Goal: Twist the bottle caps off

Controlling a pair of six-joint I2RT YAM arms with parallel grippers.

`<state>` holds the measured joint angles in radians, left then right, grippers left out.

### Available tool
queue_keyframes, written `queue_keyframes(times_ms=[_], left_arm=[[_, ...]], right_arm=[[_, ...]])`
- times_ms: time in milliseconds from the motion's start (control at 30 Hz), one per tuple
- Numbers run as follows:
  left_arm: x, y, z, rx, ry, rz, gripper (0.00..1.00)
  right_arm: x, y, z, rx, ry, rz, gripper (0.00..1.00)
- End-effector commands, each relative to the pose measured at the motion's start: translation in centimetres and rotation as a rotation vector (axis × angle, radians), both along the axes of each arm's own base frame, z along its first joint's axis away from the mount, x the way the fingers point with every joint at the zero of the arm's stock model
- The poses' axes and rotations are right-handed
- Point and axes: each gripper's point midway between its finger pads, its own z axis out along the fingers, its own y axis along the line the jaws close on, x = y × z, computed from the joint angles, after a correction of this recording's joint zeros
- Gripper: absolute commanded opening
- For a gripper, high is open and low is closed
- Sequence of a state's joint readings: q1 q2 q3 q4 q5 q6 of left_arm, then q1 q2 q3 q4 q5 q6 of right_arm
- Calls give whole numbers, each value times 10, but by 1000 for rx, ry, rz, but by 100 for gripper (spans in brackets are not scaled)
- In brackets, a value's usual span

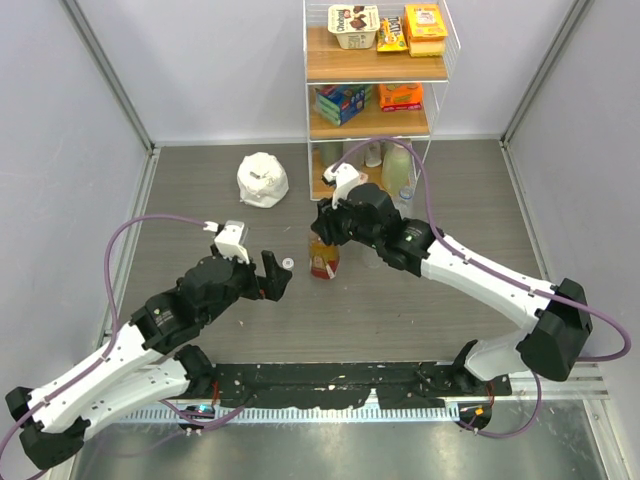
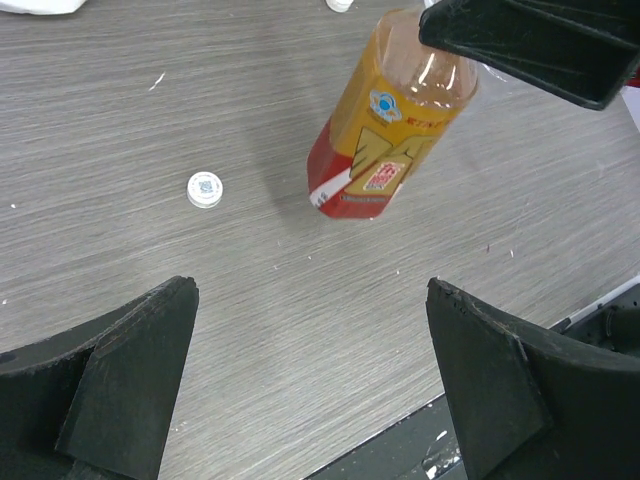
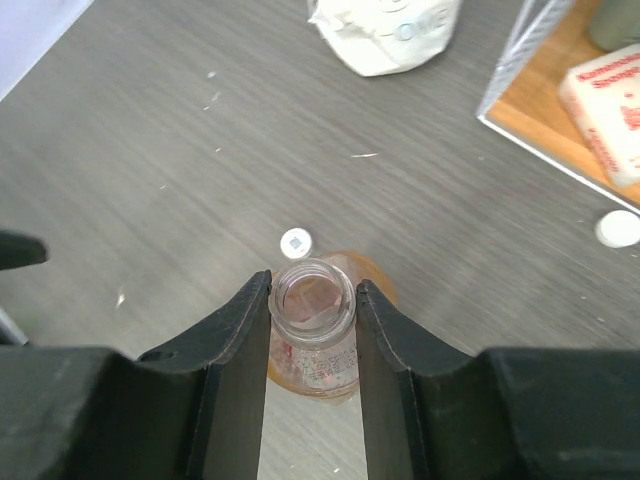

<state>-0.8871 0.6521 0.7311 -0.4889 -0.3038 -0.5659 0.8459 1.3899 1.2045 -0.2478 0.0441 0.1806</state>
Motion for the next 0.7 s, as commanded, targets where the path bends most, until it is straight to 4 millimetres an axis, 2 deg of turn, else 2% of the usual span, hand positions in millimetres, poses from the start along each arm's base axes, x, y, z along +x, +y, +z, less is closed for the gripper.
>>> queue_keyframes(times_ms=[0, 100, 167, 400, 533, 667], left_arm=[[4, 6, 8, -19, -23, 45, 100], [4, 5, 7, -11, -16, 40, 100], [4, 4, 5, -3, -11, 34, 100], [5, -3, 3, 5, -4, 11, 100], [5, -4, 3, 14, -3, 2, 100], [5, -10, 2, 16, 1, -25, 100]], right_arm=[[26, -17, 29, 75, -165, -176, 1], [32, -23, 37, 142, -223, -231, 1], [33, -25, 35, 148, -235, -246, 2], [31, -16, 16, 155, -211, -206, 2], [30, -14, -3, 146, -184, -203, 1], [27, -13, -21, 131, -164, -192, 7]])
